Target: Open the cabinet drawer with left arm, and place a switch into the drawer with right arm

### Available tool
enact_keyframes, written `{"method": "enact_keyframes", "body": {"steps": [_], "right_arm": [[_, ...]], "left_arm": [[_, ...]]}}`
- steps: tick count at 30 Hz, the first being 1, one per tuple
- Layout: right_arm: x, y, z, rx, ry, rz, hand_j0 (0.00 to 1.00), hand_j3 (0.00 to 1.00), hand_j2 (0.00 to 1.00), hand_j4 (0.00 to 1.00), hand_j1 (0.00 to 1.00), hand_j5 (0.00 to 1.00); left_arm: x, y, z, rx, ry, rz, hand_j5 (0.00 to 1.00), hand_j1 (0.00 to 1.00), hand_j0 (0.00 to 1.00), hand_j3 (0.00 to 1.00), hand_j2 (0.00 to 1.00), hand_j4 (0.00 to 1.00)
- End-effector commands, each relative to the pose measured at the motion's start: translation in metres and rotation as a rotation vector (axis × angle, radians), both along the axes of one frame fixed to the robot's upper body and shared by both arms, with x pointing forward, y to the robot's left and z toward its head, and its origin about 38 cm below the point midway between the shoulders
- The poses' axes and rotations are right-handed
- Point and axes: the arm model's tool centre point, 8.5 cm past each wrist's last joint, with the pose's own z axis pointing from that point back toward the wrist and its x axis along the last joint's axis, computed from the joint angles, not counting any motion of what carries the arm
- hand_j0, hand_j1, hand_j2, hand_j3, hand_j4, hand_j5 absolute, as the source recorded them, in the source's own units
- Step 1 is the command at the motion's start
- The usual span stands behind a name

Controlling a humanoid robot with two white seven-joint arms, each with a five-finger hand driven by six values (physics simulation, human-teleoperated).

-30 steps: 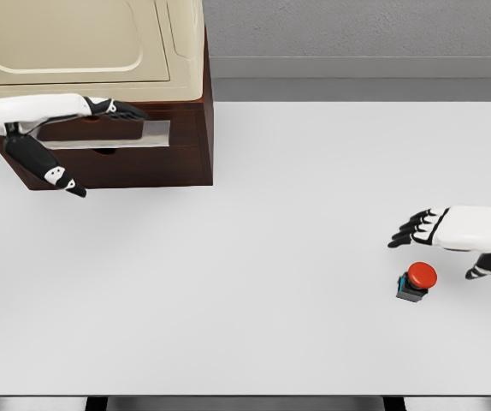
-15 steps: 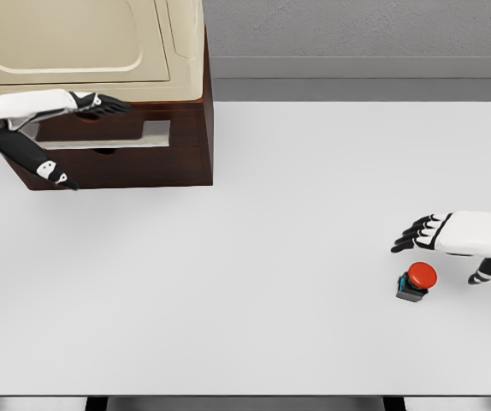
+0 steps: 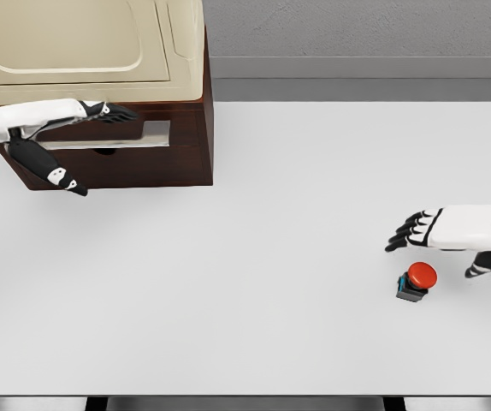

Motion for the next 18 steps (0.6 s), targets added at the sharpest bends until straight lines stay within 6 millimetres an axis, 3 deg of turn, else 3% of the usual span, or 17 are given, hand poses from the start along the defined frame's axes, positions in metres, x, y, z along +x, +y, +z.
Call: {"method": "enact_keyframes", "body": {"steps": [1, 7, 11, 18], "right_arm": [[-0.006, 0.002, -0.011, 0.009, 0.046, 0.001, 1.0, 1.0, 1.0, 1.0, 1.0, 1.0], [-0.004, 0.008, -0.011, -0.009, 0.061, 0.03, 1.0, 1.0, 1.0, 1.0, 1.0, 1.0], [-0.007, -0.005, -0.007, -0.047, 0.066, 0.01, 1.0, 1.0, 1.0, 1.0, 1.0, 1.0], [-0.007, 0.001, -0.011, -0.046, 0.079, 0.028, 1.0, 1.0, 1.0, 1.0, 1.0, 1.0]], "left_arm": [[0.0, 0.001, 0.0, -0.004, 0.003, 0.003, 1.0, 1.0, 1.0, 1.0, 1.0, 1.0], [0.002, 0.006, -0.003, -0.004, 0.01, 0.02, 1.0, 1.0, 1.0, 1.0, 1.0, 1.0], [0.005, 0.003, -0.005, -0.011, 0.012, 0.018, 1.0, 1.0, 1.0, 1.0, 1.0, 1.0], [0.009, 0.003, -0.015, -0.024, 0.034, 0.031, 1.0, 1.0, 1.0, 1.0, 1.0, 1.0]]}}
